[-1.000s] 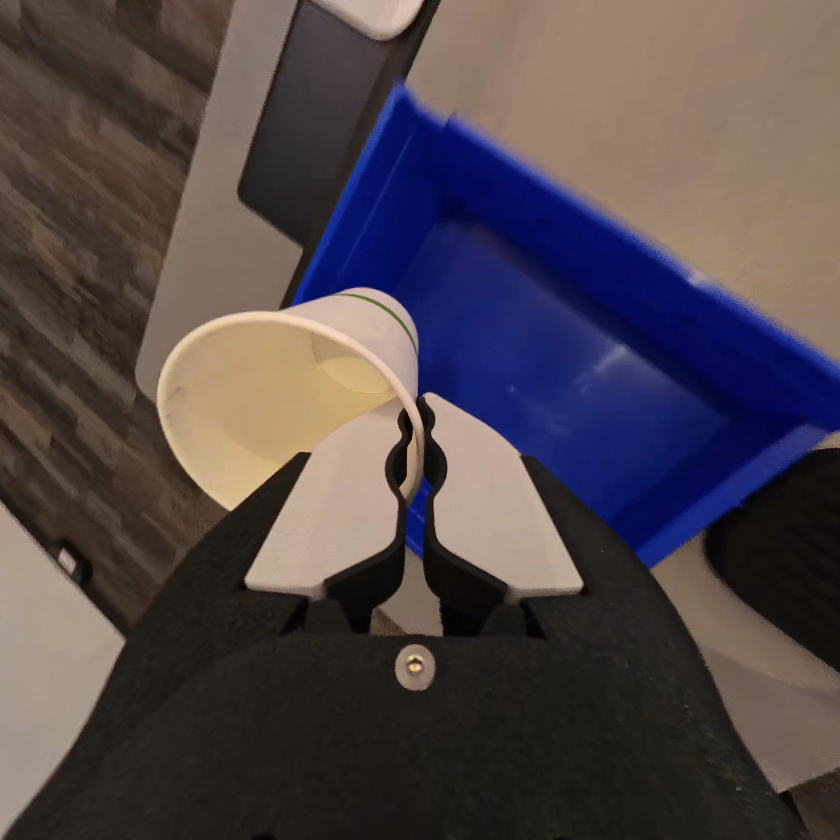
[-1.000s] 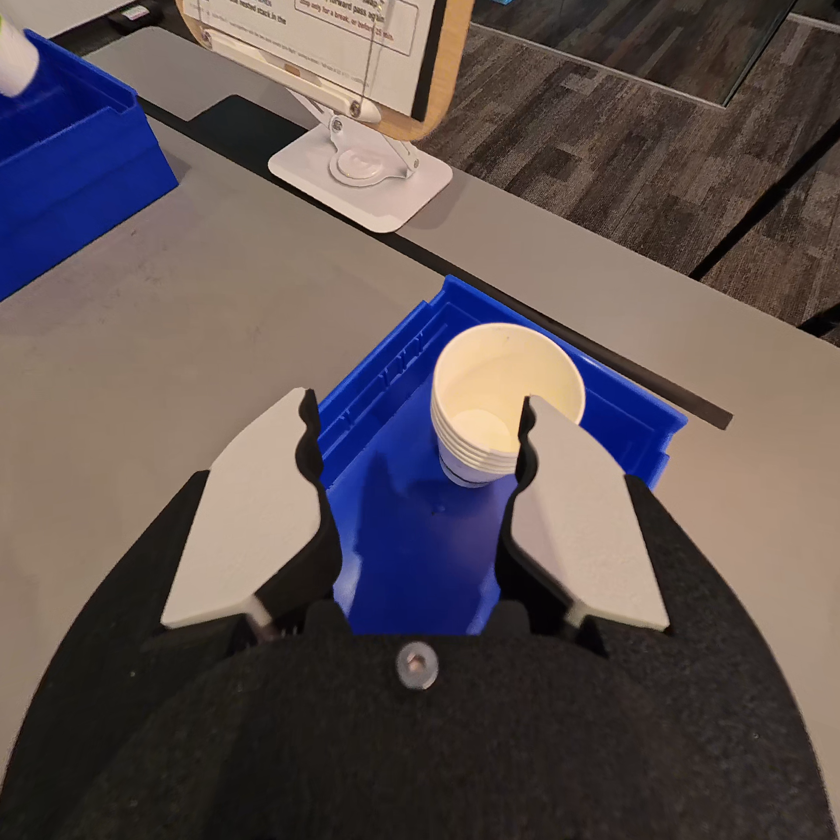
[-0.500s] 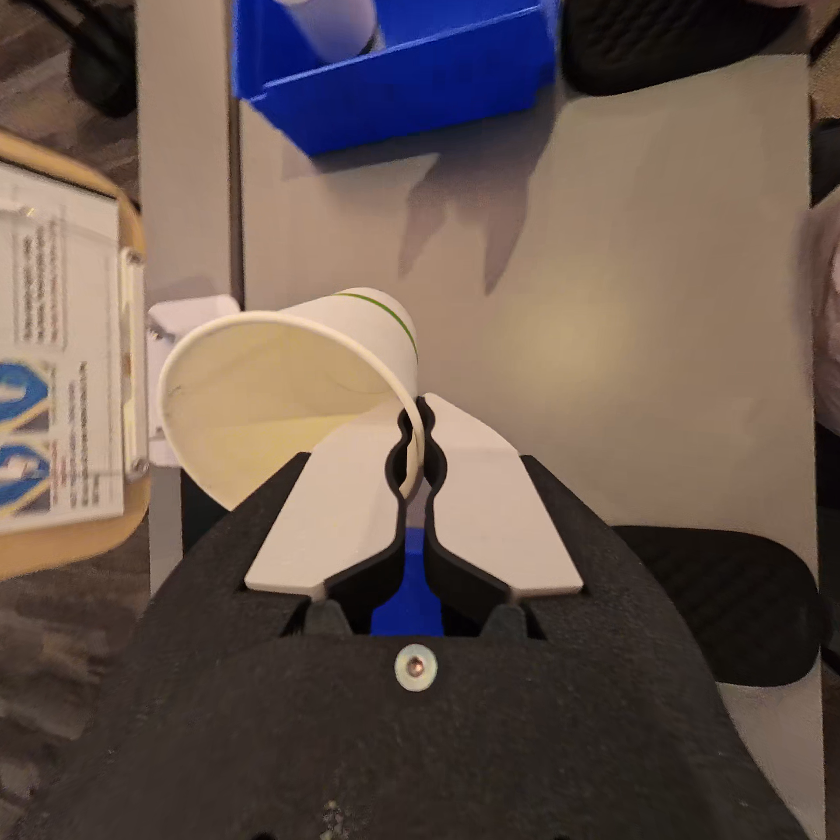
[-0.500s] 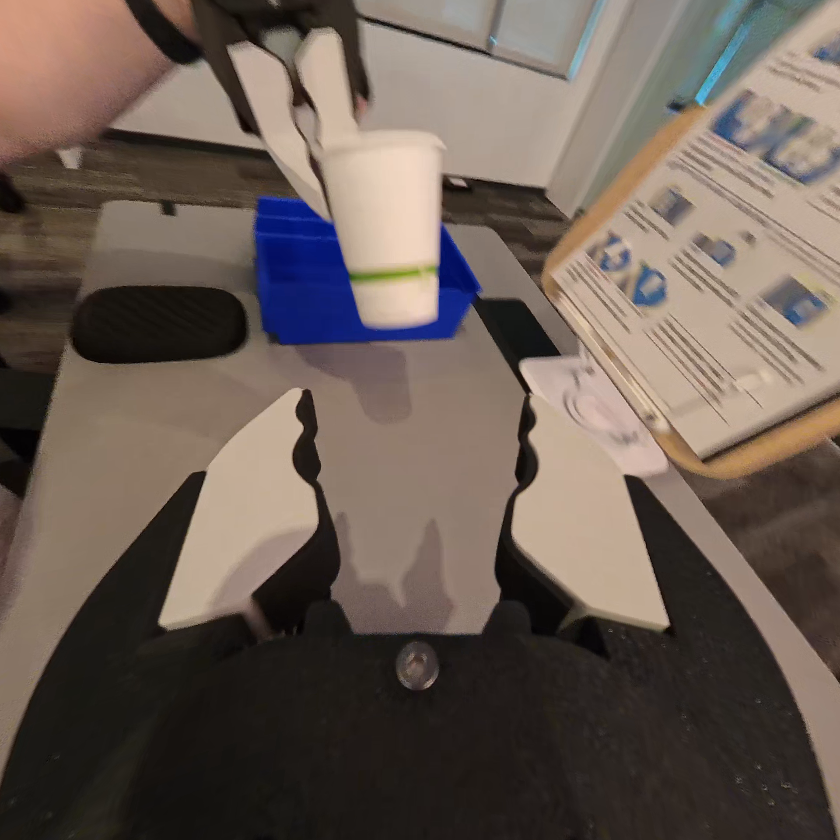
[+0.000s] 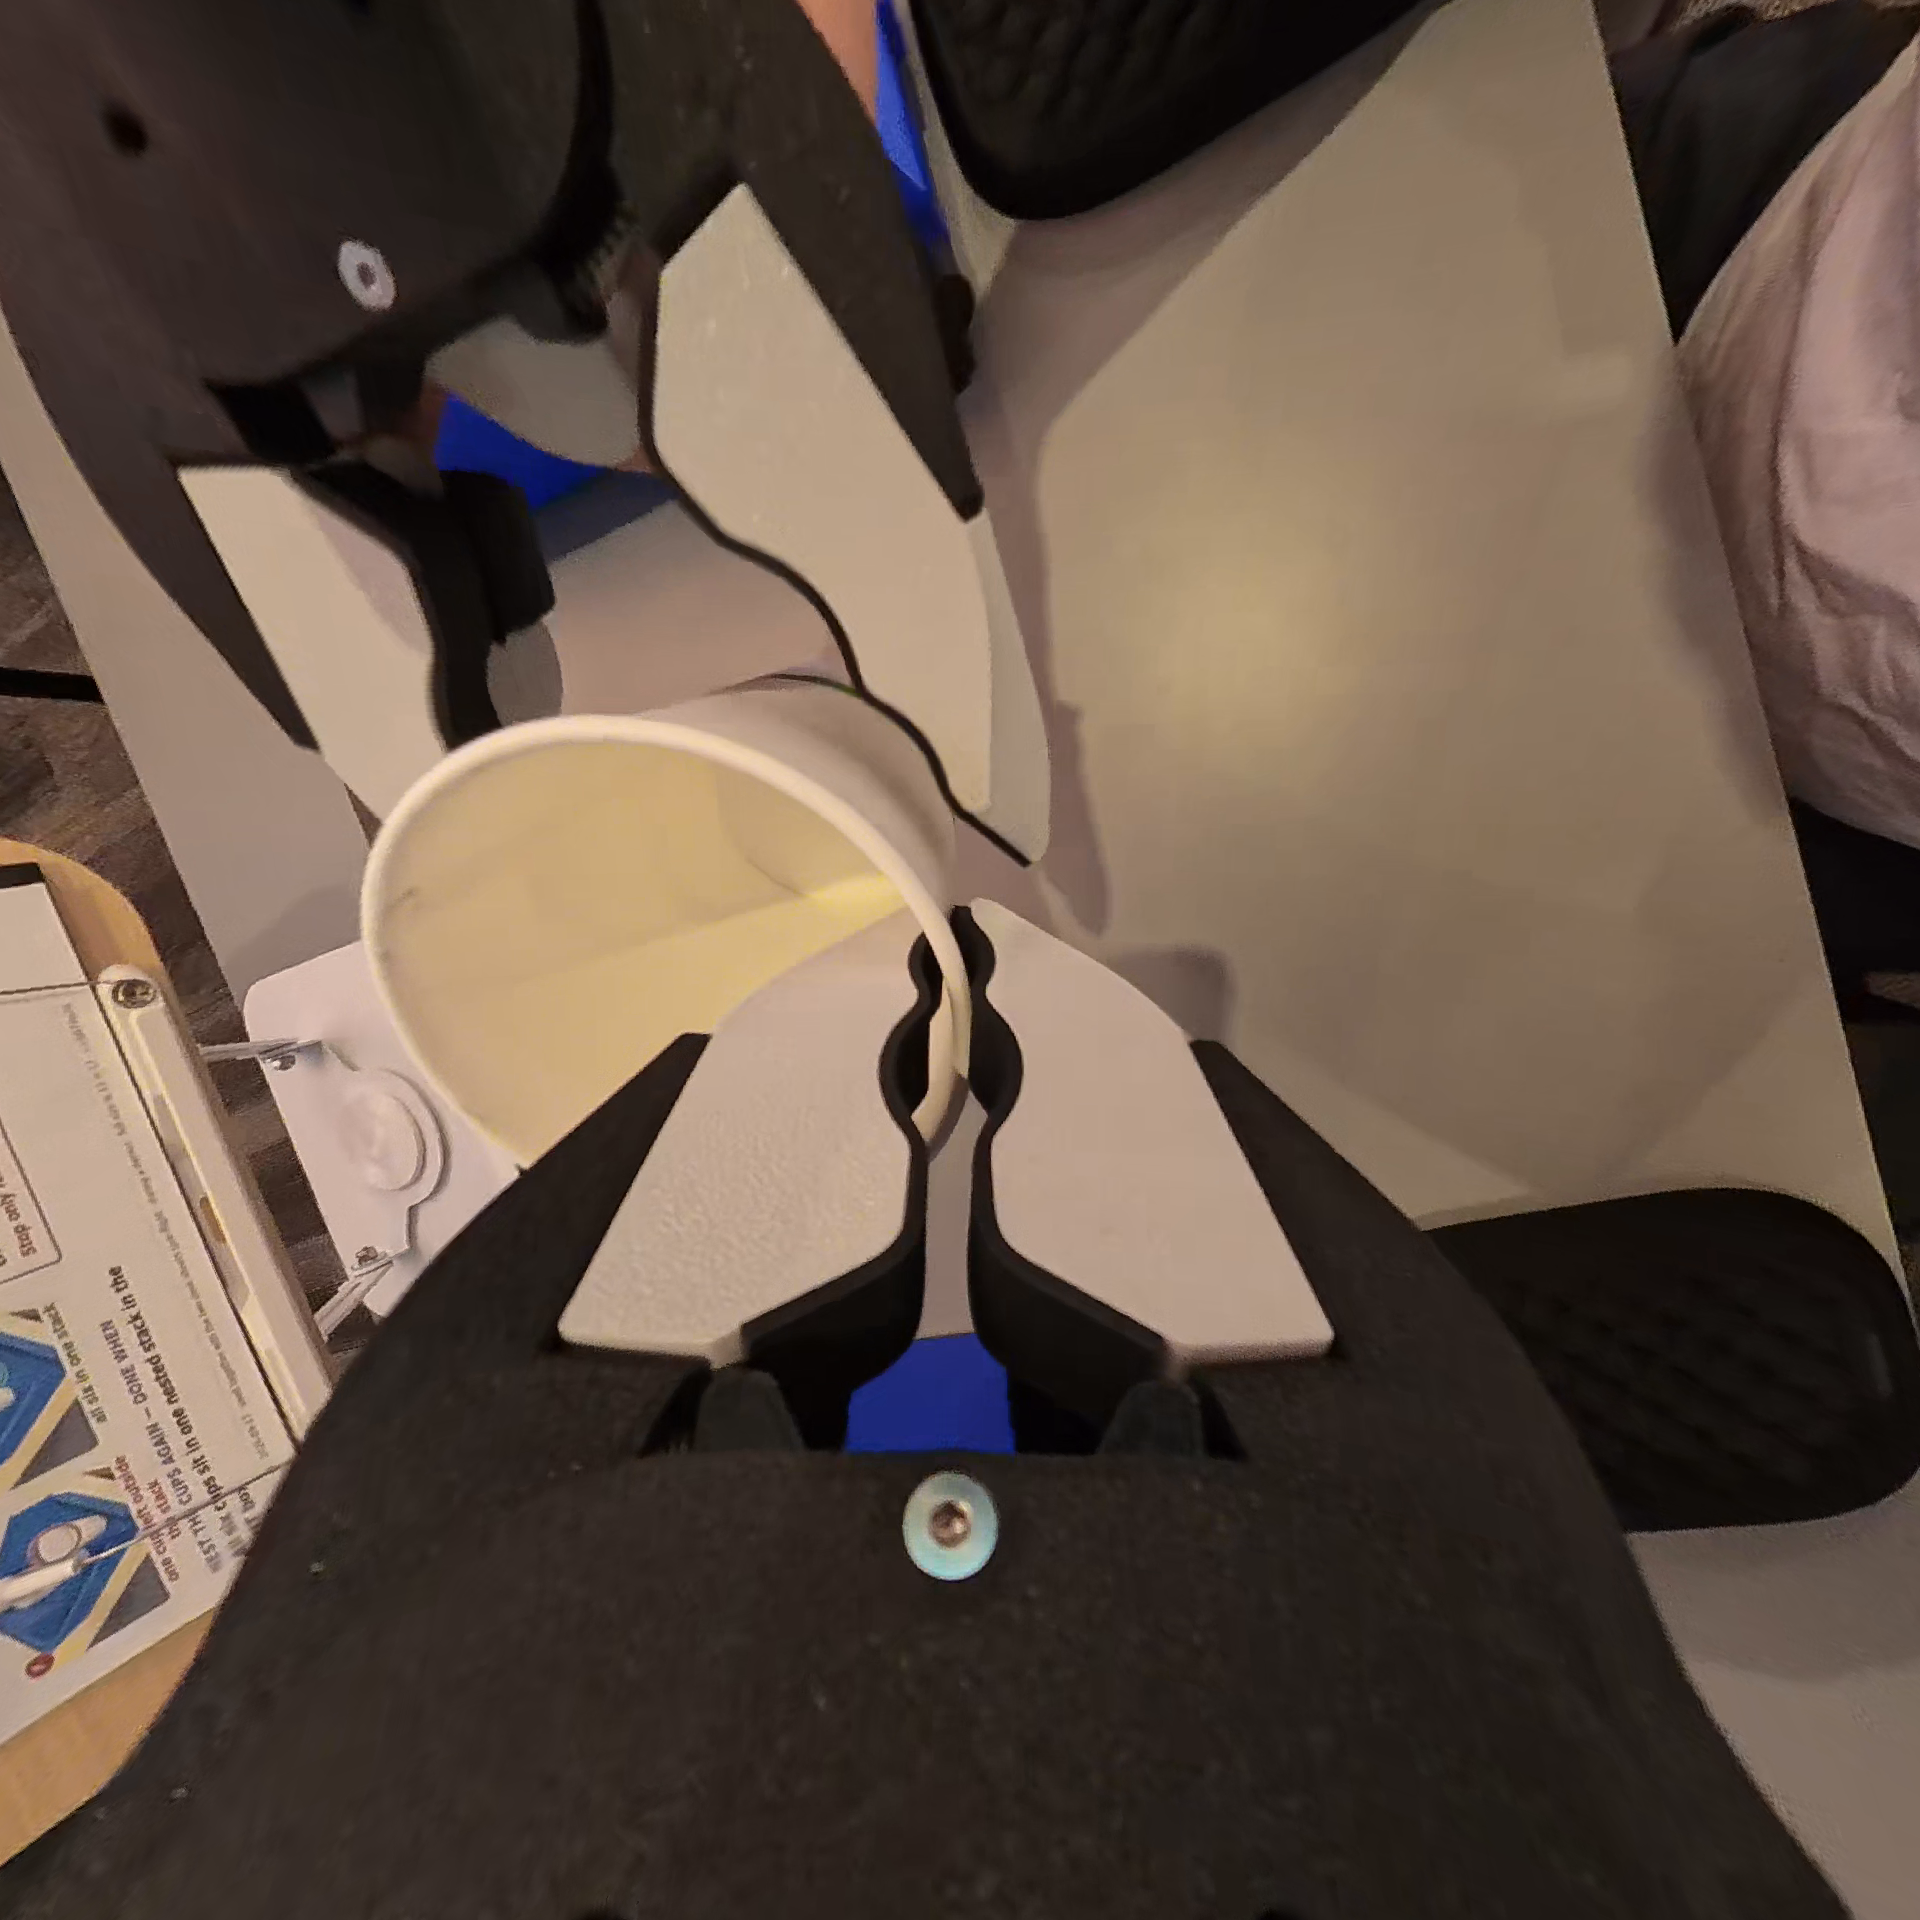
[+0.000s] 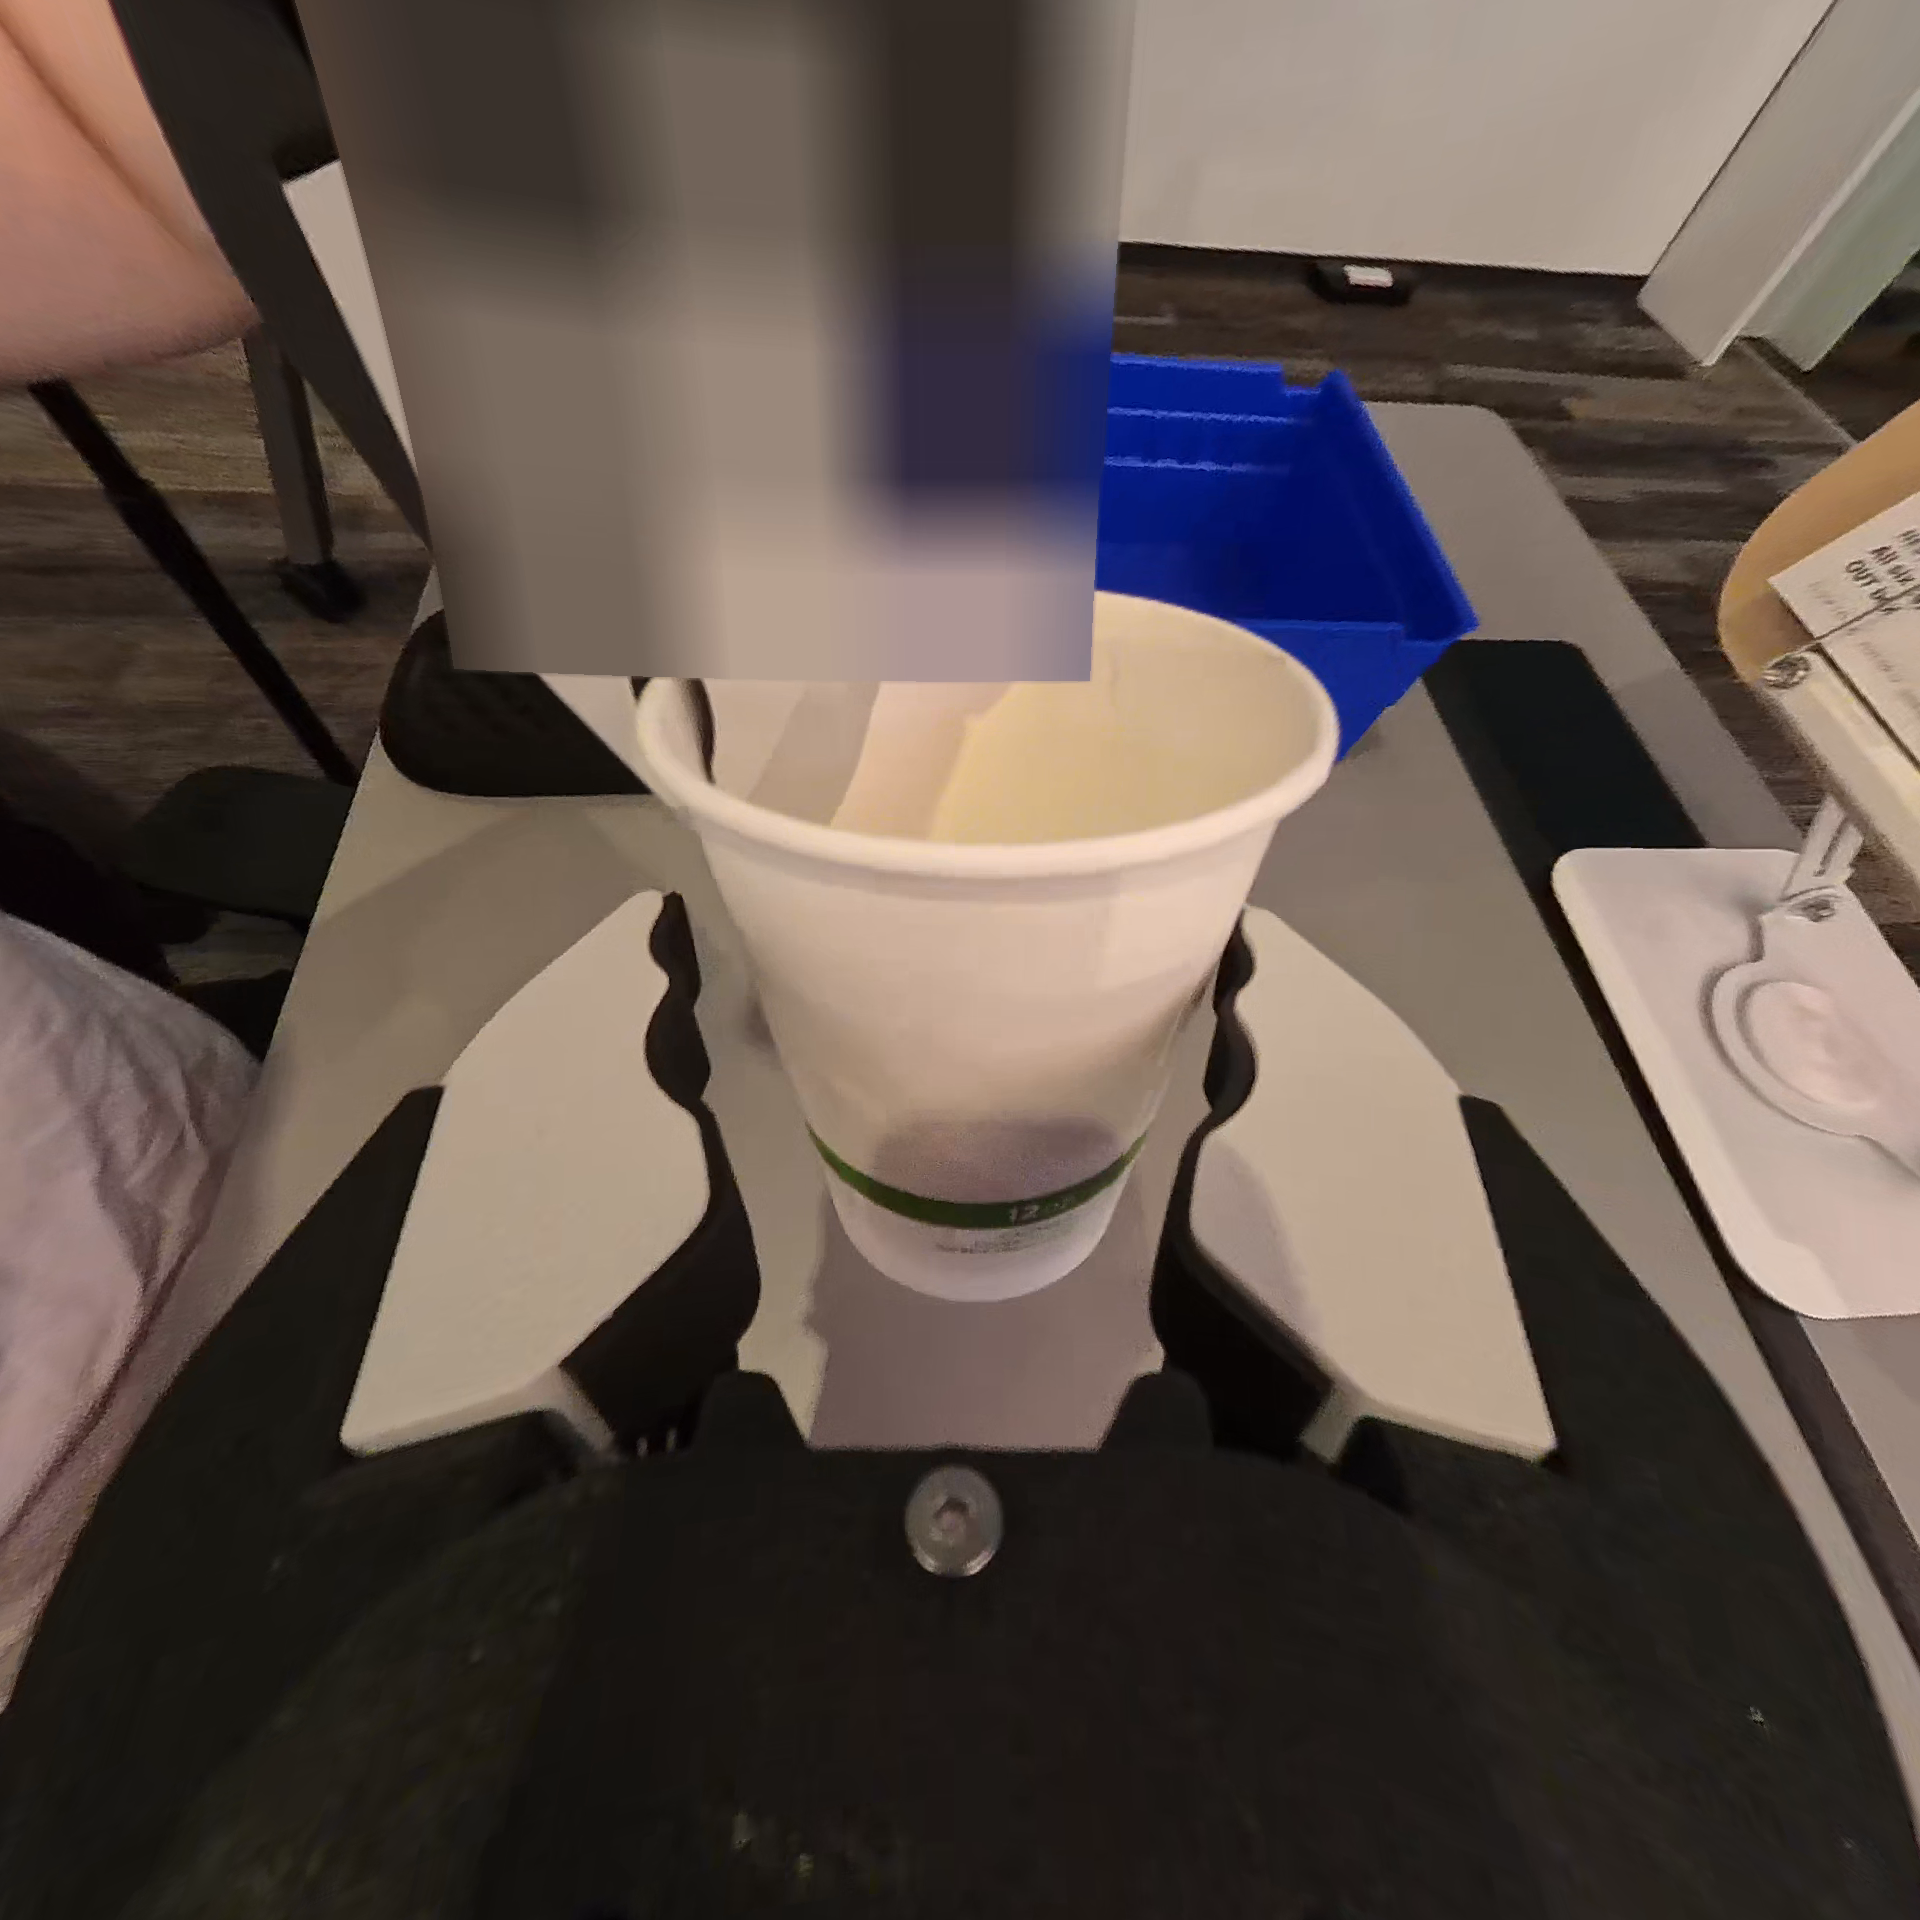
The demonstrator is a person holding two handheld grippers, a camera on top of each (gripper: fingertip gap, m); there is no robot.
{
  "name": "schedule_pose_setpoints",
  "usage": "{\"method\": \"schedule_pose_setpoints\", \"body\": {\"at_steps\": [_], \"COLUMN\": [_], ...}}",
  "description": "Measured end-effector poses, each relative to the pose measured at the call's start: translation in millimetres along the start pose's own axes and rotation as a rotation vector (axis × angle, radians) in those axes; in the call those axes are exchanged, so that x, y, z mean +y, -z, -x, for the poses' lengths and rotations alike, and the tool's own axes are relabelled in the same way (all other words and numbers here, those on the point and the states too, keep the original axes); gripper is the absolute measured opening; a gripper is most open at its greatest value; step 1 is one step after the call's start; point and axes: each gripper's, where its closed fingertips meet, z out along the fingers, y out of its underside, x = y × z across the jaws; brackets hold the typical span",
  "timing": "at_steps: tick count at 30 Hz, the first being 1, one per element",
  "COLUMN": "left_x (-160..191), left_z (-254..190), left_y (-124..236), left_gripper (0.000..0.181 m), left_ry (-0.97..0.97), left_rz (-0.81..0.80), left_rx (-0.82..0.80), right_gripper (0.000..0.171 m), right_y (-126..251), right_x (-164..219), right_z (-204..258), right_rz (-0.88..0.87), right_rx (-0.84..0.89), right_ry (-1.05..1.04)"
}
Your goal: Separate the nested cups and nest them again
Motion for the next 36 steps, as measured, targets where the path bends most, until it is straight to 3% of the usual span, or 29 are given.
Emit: {"method": "schedule_pose_setpoints", "body": {"at_steps": [11, 13, 19, 22, 26, 29, 32, 36], "left_x": [-2.6, -4.2, -2.9, 8.5, 31.7, 46.3, 50.6, 51.3], "left_z": [-4.3, 1.5, 20.0, 23.4, 9.1, -7.8, -20.8, -29.6], "left_y": [-1.3, 2.0, 31.6, 50.1, 53.1, 44.4, 38.5, 36.5], "left_gripper": [0.003, 0.018, 0.037, 0.043, 0.041, 0.04, 0.039, 0.037], "left_ry": [-0.008, 0.018, 0.109, 0.195, 0.275, 0.303, 0.327, 0.329], "left_rz": [-0.003, -0.029, -0.141, -0.192, -0.205, -0.18, -0.189, -0.199], "left_rx": [-0.027, -0.07, -0.254, -0.345, -0.411, -0.424, -0.425, -0.432], "right_gripper": [0.089, 0.088, 0.088, 0.088, 0.088, 0.087, 0.087, 0.088], "right_y": [-6.9, -6.9, 9.6, 54.5, 173.0, 244.4, 269.8, 268.8], "right_x": [4.0, 2.8, 15.4, 21.0, 33.5, 67.3, 102.8, 135.2], "right_z": [5.8, 4.1, -21.0, -58.1, -132.1, -164.4, -181.7, -193.6], "right_rz": [0.001, -0.014, 0.026, -0.015, -0.283, -0.454, -0.463, -0.377], "right_rx": [-0.068, -0.068, 0.028, 0.183, 0.588, 0.799, 0.918, 0.967], "right_ry": [0.007, -0.001, -0.035, -0.089, -0.242, -0.37, -0.431, -0.47]}}
